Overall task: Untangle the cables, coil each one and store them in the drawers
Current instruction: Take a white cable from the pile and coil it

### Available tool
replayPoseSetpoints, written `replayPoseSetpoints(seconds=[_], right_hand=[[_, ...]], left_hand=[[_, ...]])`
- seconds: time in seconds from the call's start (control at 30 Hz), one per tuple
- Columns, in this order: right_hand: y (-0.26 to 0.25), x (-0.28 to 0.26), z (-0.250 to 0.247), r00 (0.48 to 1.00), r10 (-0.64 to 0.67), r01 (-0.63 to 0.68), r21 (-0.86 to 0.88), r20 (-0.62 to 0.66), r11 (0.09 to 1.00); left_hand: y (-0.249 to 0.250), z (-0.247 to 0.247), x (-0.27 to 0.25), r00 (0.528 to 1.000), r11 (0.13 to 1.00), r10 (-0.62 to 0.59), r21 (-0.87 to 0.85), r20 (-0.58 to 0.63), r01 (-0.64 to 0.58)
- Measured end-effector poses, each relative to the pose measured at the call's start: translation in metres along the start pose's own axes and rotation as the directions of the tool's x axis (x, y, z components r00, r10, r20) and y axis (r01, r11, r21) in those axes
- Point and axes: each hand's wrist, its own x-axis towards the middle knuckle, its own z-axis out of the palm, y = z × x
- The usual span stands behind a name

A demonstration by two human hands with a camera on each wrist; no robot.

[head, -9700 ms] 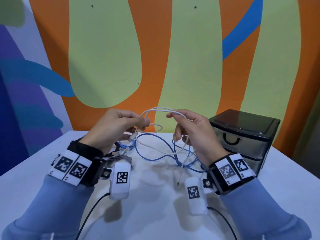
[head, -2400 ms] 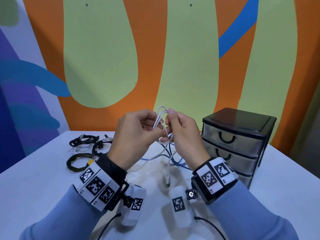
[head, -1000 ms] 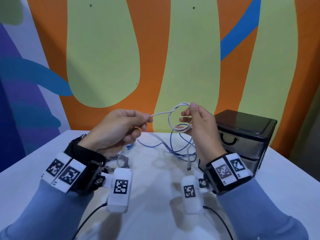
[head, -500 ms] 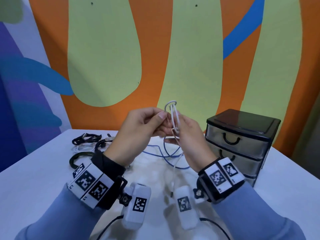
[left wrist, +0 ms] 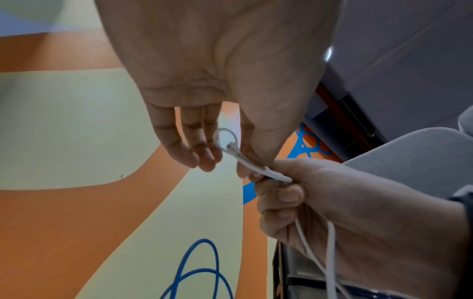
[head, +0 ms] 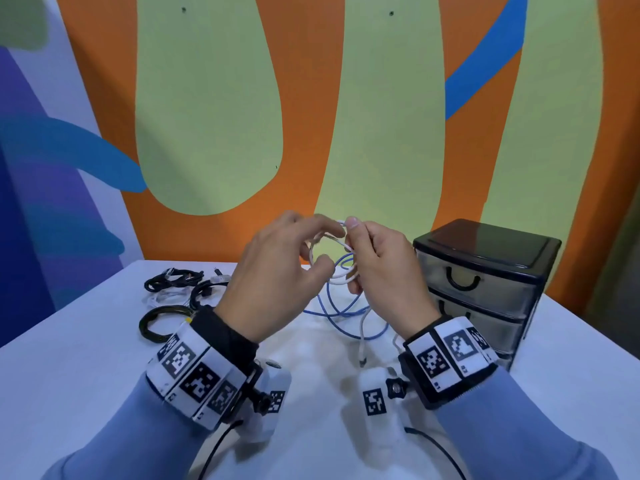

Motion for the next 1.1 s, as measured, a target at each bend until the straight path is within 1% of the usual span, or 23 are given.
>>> replayPoseSetpoints(seconds=[0.1,0.2,0.27,0.3,0.33,0.37,0.4,0.43,0.47,0.5,0.57,0.63,0.67,0.7,0.73,0.8,0.83,0.87,0.9,0.93,1.0,1.03,1.1], right_hand=[[0.0,0.0,0.002,0.997,0.037,-0.042,0.081,0.066,0.996],[0.001,0.001,0.002,0.983,0.12,-0.147,0.205,0.135,0.968],[0.002,0.003,0.001,0.962,0.194,-0.246,0.298,0.194,0.922],[0.004,0.004,0.001,0.949,0.22,-0.286,0.325,0.225,0.901],[0.005,0.004,0.001,0.937,0.244,-0.321,0.334,0.251,0.886],[0.007,0.004,0.001,0.927,0.265,-0.346,0.33,0.266,0.878],[0.009,0.005,0.002,0.921,0.279,-0.361,0.324,0.272,0.874],[0.01,0.004,0.002,0.917,0.29,-0.372,0.322,0.274,0.871],[0.01,0.005,0.003,0.913,0.301,-0.383,0.327,0.275,0.864],[0.009,0.005,0.004,0.908,0.315,-0.4,0.344,0.277,0.85],[0.008,0.005,0.006,0.897,0.344,-0.434,0.402,0.279,0.806],[0.007,0.005,0.006,0.886,0.369,-0.463,0.486,0.28,0.742],[0.007,0.005,0.005,0.877,0.382,-0.48,0.539,0.291,0.692],[0.006,0.005,0.003,0.864,0.393,-0.502,0.603,0.316,0.62],[0.005,0.005,0.001,0.848,0.393,-0.523,0.684,0.356,0.509],[0.001,0.005,-0.002,0.827,0.352,-0.525,0.827,0.439,0.202],[-0.001,0.006,-0.002,0.83,0.323,-0.504,0.859,0.454,0.087],[-0.002,0.006,-0.003,0.837,0.301,-0.485,0.874,0.457,0.022],[-0.003,0.007,-0.003,0.843,0.281,-0.477,0.879,0.459,-0.005],[-0.003,0.007,-0.004,0.849,0.259,-0.475,0.88,0.461,-0.009],[-0.003,0.005,-0.005,0.857,0.237,-0.467,0.884,0.457,-0.014],[-0.003,0.005,-0.007,0.862,0.236,-0.46,0.888,0.449,-0.013],[-0.001,0.006,-0.011,0.874,0.245,-0.435,0.901,0.42,0.007]], left_hand=[[-0.005,-0.001,-0.001,0.996,0.997,0.066,0.035,-0.054,-0.065],[-0.007,-0.002,0.001,0.982,0.985,0.161,0.077,-0.097,-0.153],[-0.005,-0.002,0.004,0.976,0.986,0.159,-0.027,-0.152,-0.165],[-0.003,-0.002,0.006,0.974,0.981,0.113,-0.134,-0.194,-0.14],[-0.001,-0.002,0.008,0.972,0.953,0.034,-0.285,-0.233,-0.101],[0.001,-0.004,0.009,0.965,0.886,-0.067,-0.46,-0.255,-0.06],[0.004,-0.004,0.011,0.952,0.777,-0.169,-0.629,-0.254,-0.03],[0.007,-0.005,0.012,0.938,0.641,-0.261,-0.768,-0.227,-0.007],[0.01,-0.006,0.013,0.923,0.504,-0.337,-0.863,-0.185,0.011],[0.011,-0.006,0.013,0.906,0.396,-0.397,-0.918,-0.145,0.027],[0.011,-0.008,0.013,0.874,0.255,-0.478,-0.966,-0.091,0.039],[0.01,-0.009,0.012,0.841,0.139,-0.54,-0.99,-0.048,0.032],[0.009,-0.009,0.012,0.823,0.093,-0.568,-0.995,-0.028,0.03],[0.008,-0.009,0.013,0.806,0.067,-0.591,-0.997,-0.011,0.035],[0.006,-0.01,0.013,0.793,0.057,-0.61,-0.997,0.002,0.046],[0.002,-0.011,0.014,0.777,0.058,-0.63,-0.996,0.018,0.07],[0.0,-0.011,0.015,0.772,0.051,-0.635,-0.995,0.03,0.081],[-0.002,-0.011,0.015,0.77,0.045,-0.636,-0.994,0.049,0.1],[-0.002,-0.011,0.015,0.773,0.054,-0.631,-0.99,0.069,0.132],[-0.002,-0.009,0.015,0.781,0.081,-0.618,-0.981,0.09,0.177],[0.002,-0.005,0.014,0.812,0.179,-0.57,-0.946,0.125,0.272],[0.004,-0.003,0.013,0.832,0.235,-0.539,-0.925,0.131,0.298],[0.008,-0.003,0.012,0.88,0.331,-0.458,-0.896,0.122,0.297]])
